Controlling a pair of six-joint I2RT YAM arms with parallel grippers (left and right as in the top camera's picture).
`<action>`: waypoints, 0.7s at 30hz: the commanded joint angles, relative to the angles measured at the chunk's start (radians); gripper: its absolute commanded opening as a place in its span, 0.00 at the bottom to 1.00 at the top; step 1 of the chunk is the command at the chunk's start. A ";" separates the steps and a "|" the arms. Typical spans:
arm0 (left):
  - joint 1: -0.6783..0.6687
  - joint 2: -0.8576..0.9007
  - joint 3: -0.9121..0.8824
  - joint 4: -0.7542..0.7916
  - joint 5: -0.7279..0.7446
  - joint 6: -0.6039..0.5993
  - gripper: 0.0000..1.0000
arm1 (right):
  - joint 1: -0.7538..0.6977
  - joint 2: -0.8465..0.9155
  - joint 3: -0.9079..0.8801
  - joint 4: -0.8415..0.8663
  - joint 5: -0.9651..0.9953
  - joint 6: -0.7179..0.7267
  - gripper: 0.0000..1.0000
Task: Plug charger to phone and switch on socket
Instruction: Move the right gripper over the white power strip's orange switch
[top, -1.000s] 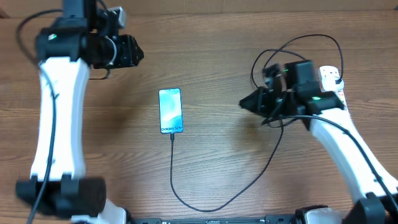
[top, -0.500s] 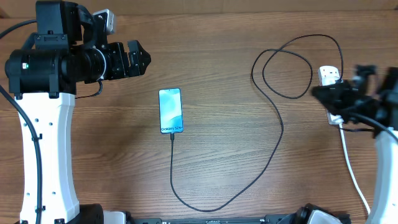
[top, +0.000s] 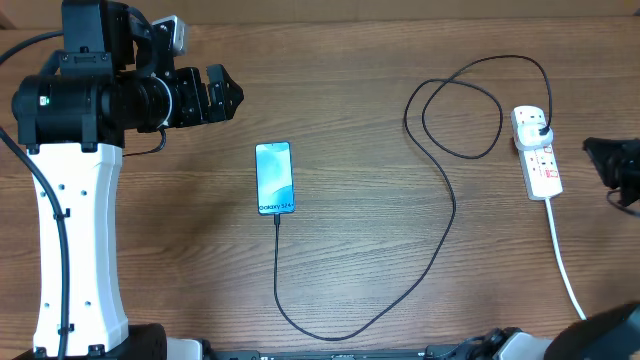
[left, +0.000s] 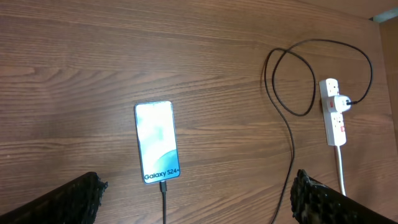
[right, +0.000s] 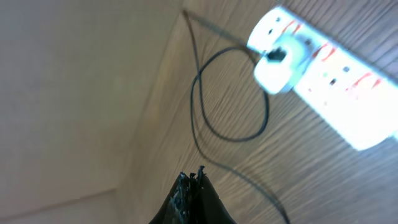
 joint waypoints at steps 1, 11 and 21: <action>0.002 0.005 0.009 0.000 0.004 -0.006 1.00 | -0.024 0.058 0.042 0.048 0.006 0.017 0.04; 0.002 0.005 0.009 0.000 0.004 -0.006 1.00 | -0.056 0.241 0.039 0.191 0.066 0.114 0.04; 0.002 0.005 0.009 0.001 0.003 -0.006 1.00 | -0.056 0.434 0.038 0.311 -0.024 0.144 0.04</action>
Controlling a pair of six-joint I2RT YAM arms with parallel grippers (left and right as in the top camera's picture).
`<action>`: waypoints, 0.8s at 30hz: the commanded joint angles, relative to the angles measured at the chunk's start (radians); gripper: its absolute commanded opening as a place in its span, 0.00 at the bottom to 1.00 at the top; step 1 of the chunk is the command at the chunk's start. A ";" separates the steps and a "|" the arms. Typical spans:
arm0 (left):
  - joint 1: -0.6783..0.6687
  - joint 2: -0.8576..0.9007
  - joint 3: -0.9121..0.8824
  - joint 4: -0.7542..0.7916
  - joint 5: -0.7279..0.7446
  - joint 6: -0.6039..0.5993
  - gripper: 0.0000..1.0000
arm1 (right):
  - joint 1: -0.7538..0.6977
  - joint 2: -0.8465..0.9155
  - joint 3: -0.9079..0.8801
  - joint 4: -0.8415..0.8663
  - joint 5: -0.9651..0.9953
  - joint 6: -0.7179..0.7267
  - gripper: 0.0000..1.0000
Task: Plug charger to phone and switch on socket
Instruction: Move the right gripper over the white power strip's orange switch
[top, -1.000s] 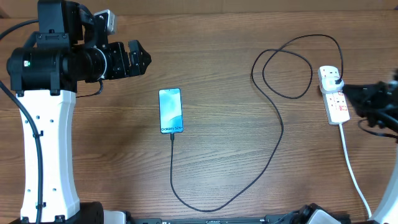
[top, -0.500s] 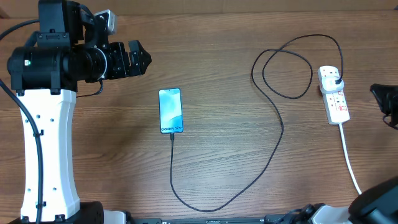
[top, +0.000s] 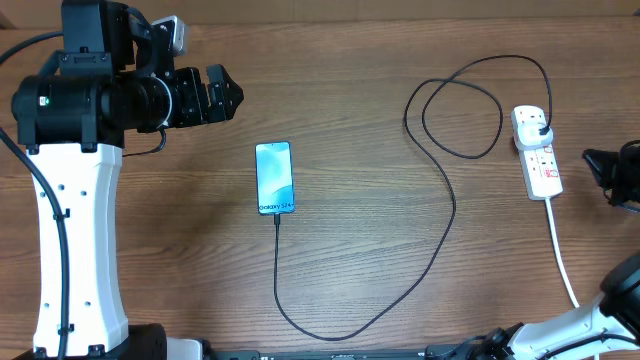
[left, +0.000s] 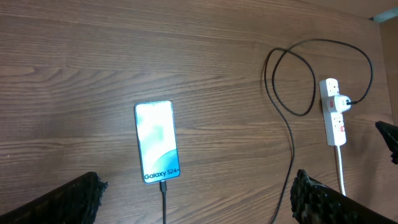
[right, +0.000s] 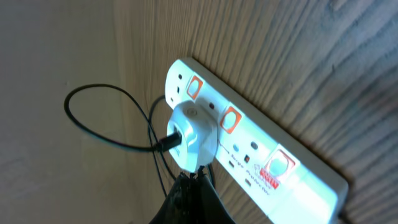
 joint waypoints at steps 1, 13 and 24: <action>0.002 0.005 0.009 0.002 0.004 -0.006 1.00 | 0.002 0.028 0.025 0.034 -0.038 0.011 0.04; 0.002 0.005 0.009 0.002 0.004 -0.006 1.00 | 0.055 0.043 -0.105 0.285 0.006 0.103 0.04; 0.002 0.005 0.009 0.002 0.004 -0.006 1.00 | 0.079 0.148 -0.105 0.345 -0.023 0.098 0.04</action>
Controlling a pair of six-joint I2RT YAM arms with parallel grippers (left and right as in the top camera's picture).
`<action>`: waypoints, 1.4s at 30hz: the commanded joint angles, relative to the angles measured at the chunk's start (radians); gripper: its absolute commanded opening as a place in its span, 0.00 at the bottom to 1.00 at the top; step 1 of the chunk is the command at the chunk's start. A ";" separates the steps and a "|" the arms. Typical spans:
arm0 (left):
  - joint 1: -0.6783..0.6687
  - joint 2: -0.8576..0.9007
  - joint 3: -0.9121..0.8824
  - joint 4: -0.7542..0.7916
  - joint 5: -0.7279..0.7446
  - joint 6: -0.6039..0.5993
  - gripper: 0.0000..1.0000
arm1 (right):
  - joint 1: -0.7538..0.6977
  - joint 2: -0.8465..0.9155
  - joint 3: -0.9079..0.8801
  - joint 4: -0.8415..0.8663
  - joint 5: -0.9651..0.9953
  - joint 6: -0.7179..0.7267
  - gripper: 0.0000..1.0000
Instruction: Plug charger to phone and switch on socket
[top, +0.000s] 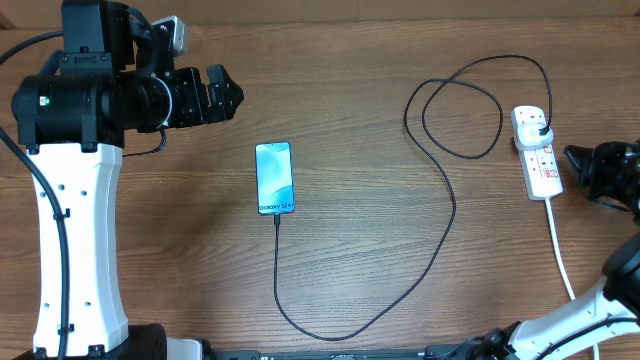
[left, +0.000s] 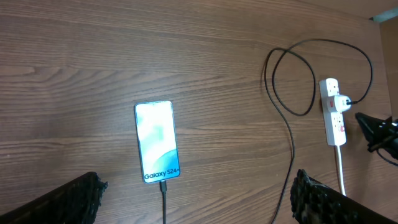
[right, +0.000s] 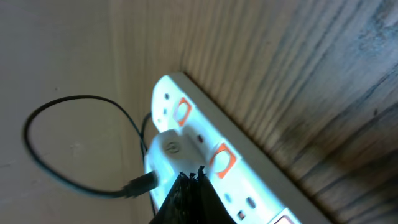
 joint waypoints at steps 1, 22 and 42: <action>0.002 0.005 0.009 0.002 0.004 -0.006 0.99 | 0.019 0.050 -0.006 0.026 -0.019 -0.009 0.04; 0.002 0.005 0.009 0.002 0.004 -0.006 1.00 | 0.071 0.078 -0.006 0.084 -0.002 0.001 0.04; 0.002 0.005 0.009 0.003 0.004 -0.006 1.00 | 0.101 0.079 -0.006 0.041 0.018 0.027 0.04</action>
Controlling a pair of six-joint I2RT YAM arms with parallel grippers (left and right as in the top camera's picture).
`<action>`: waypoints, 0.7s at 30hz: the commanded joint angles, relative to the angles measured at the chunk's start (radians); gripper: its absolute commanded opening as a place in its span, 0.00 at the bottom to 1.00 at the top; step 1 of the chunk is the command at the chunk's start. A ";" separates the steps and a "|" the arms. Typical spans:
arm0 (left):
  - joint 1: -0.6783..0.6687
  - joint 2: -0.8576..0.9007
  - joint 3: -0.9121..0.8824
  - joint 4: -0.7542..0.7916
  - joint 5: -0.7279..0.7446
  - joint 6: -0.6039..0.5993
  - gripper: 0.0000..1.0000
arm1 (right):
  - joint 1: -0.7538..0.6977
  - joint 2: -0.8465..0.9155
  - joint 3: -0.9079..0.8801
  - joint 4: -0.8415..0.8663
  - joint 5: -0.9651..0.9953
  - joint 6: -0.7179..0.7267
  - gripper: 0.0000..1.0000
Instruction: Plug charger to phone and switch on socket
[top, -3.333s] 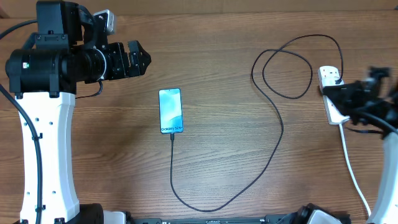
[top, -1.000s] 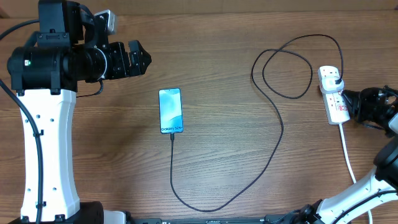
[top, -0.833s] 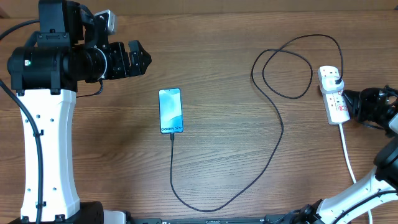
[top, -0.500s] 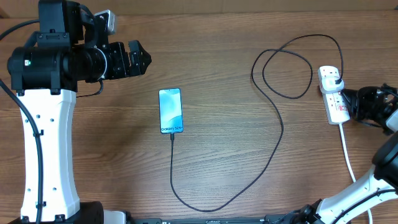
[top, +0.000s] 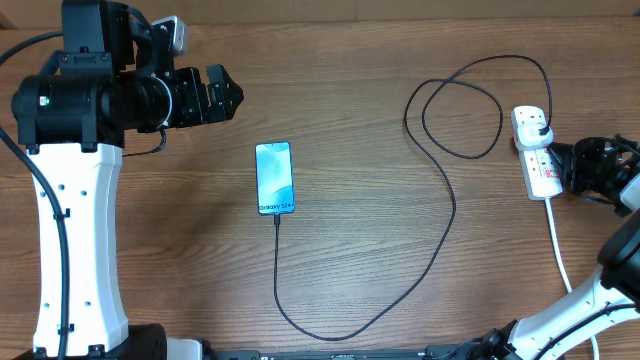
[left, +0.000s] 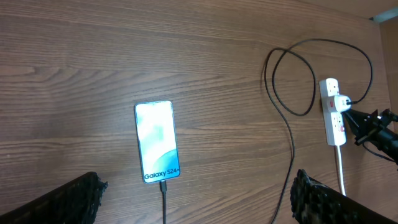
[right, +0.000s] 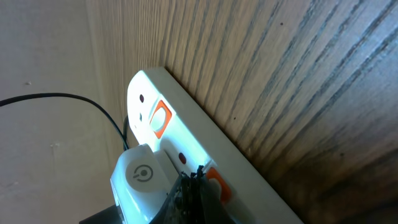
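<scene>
The phone (top: 274, 177) lies screen-up mid-table with the black charger cable (top: 437, 235) in its bottom port; the cable loops right to a white plug (top: 532, 122) seated in the white socket strip (top: 541, 165). My right gripper (top: 562, 162) is shut, its tips against the strip from the right. Up close, the fingertips (right: 198, 177) touch the orange switch (right: 216, 182) beside the white charger plug (right: 140, 177). My left gripper (top: 227, 98) hangs open high above the table's left, its black fingers (left: 68, 196) wide apart.
The strip's white lead (top: 563, 266) runs down to the table's front right. A second orange switch (right: 160, 118) sits farther up the strip. The cable's loop (top: 462, 105) lies left of the strip. A wall (right: 43, 81) borders the table behind it.
My right gripper has moved left from just beside the strip to touching it; in the wrist view its tips now rest on the orange switch by the plug. The left arm is unmoved.
The phone lay cabled throughout and the left arm stayed still. My right gripper was shut at the table's right edge, away from the strip. It then stood nearer at each moment, and now presses against the strip's switch.
</scene>
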 joint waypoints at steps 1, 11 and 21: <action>0.002 0.005 0.009 0.003 0.004 -0.006 1.00 | 0.031 0.008 -0.008 -0.034 -0.019 0.000 0.04; 0.002 0.005 0.009 0.003 0.004 -0.006 0.99 | 0.039 0.008 -0.008 -0.099 0.044 0.000 0.04; 0.002 0.005 0.009 0.003 0.004 -0.006 1.00 | 0.027 0.008 -0.006 -0.062 0.055 0.006 0.04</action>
